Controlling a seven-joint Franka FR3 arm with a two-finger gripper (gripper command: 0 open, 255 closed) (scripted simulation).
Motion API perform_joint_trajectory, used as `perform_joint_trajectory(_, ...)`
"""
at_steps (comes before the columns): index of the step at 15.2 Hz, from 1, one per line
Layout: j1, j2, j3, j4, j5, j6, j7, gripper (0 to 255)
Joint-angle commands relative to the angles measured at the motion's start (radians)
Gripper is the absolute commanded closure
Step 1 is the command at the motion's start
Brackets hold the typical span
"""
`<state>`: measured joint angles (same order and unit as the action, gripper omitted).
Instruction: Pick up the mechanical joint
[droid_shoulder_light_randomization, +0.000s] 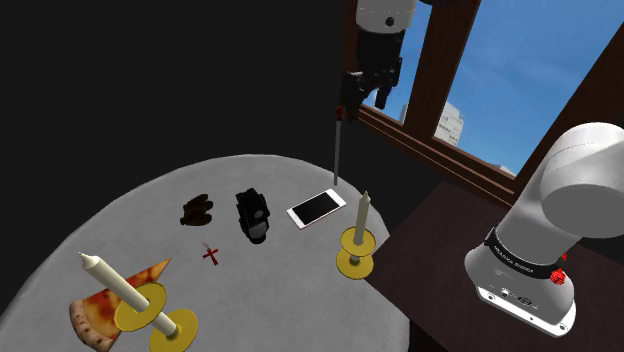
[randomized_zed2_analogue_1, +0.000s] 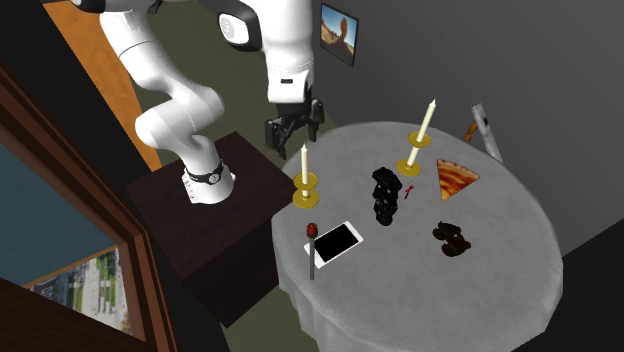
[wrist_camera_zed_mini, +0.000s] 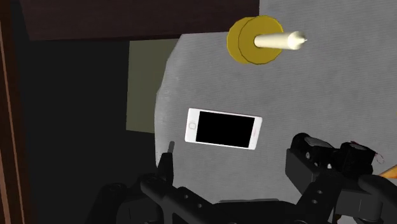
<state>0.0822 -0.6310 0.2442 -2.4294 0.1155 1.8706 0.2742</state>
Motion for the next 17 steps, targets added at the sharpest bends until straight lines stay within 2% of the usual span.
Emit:
perform_joint_trajectory(1, 0.008, 0.041, 0.034, -0.01, 0.016, 0.064, 0.035, 0)
perform_joint_trajectory(6, 0.017, 0.175, 0.121, 0.004, 0.032, 0.214, 0.126, 0)
perform_joint_trajectory(10, 0.013, 0.303, 0.192, 0.04, 0.013, 0.328, 0.21, 0)
perform_joint_trajectory(14, 0.003, 0.447, 0.26, 0.098, -0.046, 0.428, 0.313, 0)
perform_joint_trajectory(17, 0.0, 0.565, 0.302, 0.156, -0.125, 0.491, 0.407, 0)
